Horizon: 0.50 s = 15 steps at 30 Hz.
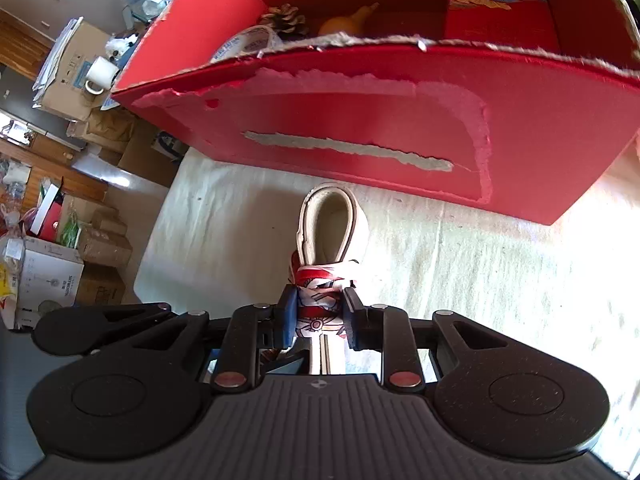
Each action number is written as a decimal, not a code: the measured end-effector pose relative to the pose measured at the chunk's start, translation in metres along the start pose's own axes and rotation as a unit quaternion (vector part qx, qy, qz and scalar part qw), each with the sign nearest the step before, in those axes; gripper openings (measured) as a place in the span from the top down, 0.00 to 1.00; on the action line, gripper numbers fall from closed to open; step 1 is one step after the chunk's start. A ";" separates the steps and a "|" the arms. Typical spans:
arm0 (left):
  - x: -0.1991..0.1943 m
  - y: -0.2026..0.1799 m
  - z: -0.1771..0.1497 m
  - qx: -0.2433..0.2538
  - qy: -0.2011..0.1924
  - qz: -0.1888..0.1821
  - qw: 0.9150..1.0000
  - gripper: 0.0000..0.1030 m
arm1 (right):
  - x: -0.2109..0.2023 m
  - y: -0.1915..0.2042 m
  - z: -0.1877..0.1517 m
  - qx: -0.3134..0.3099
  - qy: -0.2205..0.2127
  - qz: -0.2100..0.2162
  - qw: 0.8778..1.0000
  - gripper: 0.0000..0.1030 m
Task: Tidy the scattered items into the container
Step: 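Lift the shoe with the right gripper and carry it into the box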
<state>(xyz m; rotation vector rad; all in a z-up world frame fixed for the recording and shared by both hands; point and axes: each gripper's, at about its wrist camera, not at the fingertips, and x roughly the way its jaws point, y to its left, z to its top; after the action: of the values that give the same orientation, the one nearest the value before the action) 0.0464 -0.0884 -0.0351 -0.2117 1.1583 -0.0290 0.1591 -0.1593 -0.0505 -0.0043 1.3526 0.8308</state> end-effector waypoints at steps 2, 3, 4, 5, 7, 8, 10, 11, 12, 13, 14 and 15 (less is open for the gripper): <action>0.002 -0.001 0.001 -0.002 0.001 -0.002 1.000 0.78 | 0.000 -0.001 0.001 0.004 -0.002 -0.001 1.000 0.74; 0.002 0.005 0.002 -0.005 0.004 -0.006 1.000 0.78 | 0.000 -0.002 0.001 0.006 -0.001 -0.002 1.000 0.73; 0.007 0.003 0.004 -0.006 0.005 -0.007 1.000 0.78 | 0.001 -0.004 0.001 0.010 0.000 -0.002 1.000 0.71; 0.008 0.002 0.004 -0.005 0.003 -0.007 1.000 0.78 | 0.001 -0.005 0.000 0.016 0.001 -0.001 1.000 0.70; 0.007 0.000 0.002 -0.002 -0.001 -0.005 1.000 0.78 | 0.002 -0.009 -0.001 0.022 0.002 0.000 1.000 0.71; 0.007 0.000 0.002 -0.001 -0.002 -0.005 1.000 0.79 | 0.002 -0.011 -0.002 0.022 0.001 0.000 1.000 0.72; 0.004 0.001 0.001 -0.006 -0.003 -0.009 1.000 0.81 | -0.001 -0.010 -0.003 0.019 0.001 0.000 1.000 0.74; 0.001 0.001 0.000 -0.010 -0.004 -0.014 1.000 0.83 | -0.003 -0.009 -0.004 0.017 0.000 -0.001 1.000 0.75; -0.003 0.000 0.000 -0.011 -0.005 -0.017 1.000 0.84 | -0.006 -0.008 -0.004 0.017 0.000 0.000 1.000 0.75; -0.010 -0.001 0.000 -0.010 -0.010 -0.018 1.000 0.84 | -0.010 -0.007 -0.004 0.016 0.001 0.003 1.000 0.75; -0.018 -0.002 0.000 -0.007 -0.017 -0.017 1.000 0.85 | -0.014 -0.005 -0.004 0.014 -0.001 0.008 1.000 0.75; -0.021 0.000 0.002 -0.003 -0.024 -0.016 1.000 0.85 | -0.020 -0.002 -0.004 0.011 -0.005 0.014 1.000 0.75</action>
<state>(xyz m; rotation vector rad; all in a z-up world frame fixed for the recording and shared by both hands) 0.0393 -0.0854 -0.0149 -0.2360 1.1077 -0.0483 0.1573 -0.1733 -0.0353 0.0350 1.3543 0.8382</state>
